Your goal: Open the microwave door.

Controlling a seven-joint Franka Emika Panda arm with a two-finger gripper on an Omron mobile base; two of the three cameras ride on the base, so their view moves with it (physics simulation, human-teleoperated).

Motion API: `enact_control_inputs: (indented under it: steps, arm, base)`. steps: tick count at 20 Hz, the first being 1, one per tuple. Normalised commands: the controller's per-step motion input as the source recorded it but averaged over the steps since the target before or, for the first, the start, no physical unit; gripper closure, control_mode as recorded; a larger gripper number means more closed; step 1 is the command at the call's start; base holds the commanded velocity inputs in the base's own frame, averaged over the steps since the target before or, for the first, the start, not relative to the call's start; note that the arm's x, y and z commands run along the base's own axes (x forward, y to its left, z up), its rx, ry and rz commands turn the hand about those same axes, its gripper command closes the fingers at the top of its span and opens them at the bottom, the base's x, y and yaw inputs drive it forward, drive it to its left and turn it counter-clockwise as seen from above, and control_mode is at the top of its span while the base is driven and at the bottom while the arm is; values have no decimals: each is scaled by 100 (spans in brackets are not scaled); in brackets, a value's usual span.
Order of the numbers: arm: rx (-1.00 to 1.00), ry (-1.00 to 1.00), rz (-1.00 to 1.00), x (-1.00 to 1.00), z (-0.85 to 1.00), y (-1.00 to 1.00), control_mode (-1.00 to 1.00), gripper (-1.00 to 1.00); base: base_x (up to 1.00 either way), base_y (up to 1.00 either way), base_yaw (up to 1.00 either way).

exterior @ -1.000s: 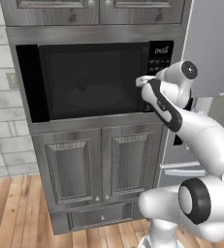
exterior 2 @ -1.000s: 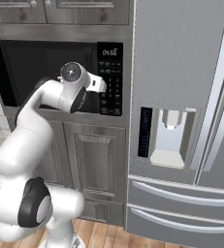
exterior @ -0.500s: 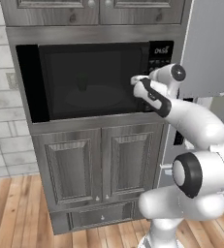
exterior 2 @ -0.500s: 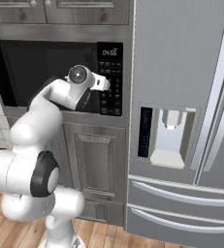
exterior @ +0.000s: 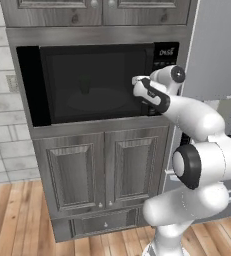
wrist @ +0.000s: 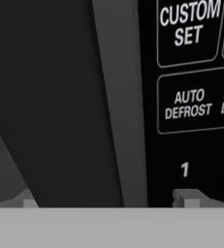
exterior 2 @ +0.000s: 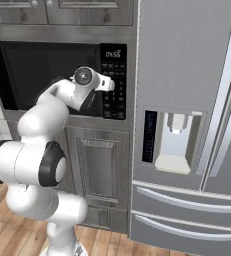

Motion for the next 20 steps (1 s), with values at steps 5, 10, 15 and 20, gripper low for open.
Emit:
enact_control_inputs:
  steps: [5,10,15,20]
  arm:
    - [0,0,0,31,-3,0,-100,100]
    - [0,0,0,0,0,0,-100,100]
    - [0,0,0,-1,0,0,-100,100]
    - [0,0,0,-40,3,0,-100,100]
  base:
    - [0,0,0]
    - [0,0,0]
    - [0,0,0]
    - [0,0,0]
